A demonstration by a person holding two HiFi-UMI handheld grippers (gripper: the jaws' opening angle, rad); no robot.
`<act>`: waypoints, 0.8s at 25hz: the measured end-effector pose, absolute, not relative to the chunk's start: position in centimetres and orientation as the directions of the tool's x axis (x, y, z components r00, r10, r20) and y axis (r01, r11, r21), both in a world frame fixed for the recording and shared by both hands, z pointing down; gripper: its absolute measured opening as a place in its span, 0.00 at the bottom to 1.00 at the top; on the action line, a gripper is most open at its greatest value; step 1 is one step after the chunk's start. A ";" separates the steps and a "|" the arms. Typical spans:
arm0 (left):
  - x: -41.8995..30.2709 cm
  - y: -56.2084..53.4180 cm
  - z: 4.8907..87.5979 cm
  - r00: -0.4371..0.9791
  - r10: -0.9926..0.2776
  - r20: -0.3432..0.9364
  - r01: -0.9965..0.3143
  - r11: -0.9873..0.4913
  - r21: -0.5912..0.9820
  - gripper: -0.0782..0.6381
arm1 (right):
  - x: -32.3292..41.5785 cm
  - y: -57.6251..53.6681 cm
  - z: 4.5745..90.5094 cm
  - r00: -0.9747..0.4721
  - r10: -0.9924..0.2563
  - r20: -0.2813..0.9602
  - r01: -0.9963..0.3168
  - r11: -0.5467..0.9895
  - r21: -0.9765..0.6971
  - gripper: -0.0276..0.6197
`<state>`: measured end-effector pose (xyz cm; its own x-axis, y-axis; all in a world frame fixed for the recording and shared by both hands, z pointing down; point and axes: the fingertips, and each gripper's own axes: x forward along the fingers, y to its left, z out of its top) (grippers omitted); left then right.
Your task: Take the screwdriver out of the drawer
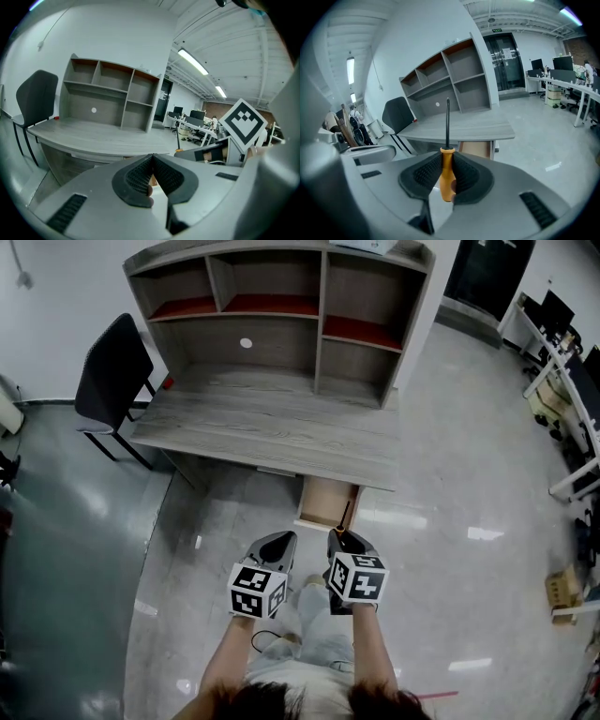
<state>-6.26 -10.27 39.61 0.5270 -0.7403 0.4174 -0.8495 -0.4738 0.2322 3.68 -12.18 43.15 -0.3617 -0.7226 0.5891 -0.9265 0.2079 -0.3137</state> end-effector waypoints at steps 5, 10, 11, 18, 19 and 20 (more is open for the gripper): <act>-6.4 -8.2 37.6 0.541 -0.745 0.390 -0.840 -0.499 0.210 0.13 | 3.5 -10.2 40.9 -0.361 -0.748 0.557 -0.929 0.238 -0.282 0.17; -6.3 -6.2 35.7 0.547 -0.755 0.360 -0.836 -0.513 0.194 0.13 | 3.4 -8.3 38.7 -0.359 -0.771 0.526 -0.931 0.257 -0.258 0.17; -6.4 -5.9 35.4 0.548 -0.758 0.353 -0.835 -0.516 0.190 0.13 | 3.4 -7.9 38.3 -0.357 -0.776 0.520 -0.932 0.259 -0.254 0.17; -6.7 -2.9 33.0 0.553 -0.775 0.305 -0.833 -0.526 0.172 0.13 | 3.4 -5.1 35.7 -0.345 -0.809 0.476 -0.937 0.269 -0.222 0.17; -6.7 -2.4 32.8 0.554 -0.776 0.301 -0.832 -0.529 0.168 0.13 | 3.4 -4.7 35.3 -0.343 -0.814 0.469 -0.938 0.269 -0.218 0.17; -6.7 -2.0 32.6 0.555 -0.777 0.297 -0.831 -0.531 0.165 0.13 | 3.4 -4.2 35.0 -0.341 -0.819 0.462 -0.939 0.270 -0.214 0.17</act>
<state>-6.72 -1.97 32.62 0.5553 -0.7766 0.2975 -0.8311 -0.5312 0.1647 3.42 -4.25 34.96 -0.3408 -0.8191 0.4615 -0.9388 0.2702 -0.2137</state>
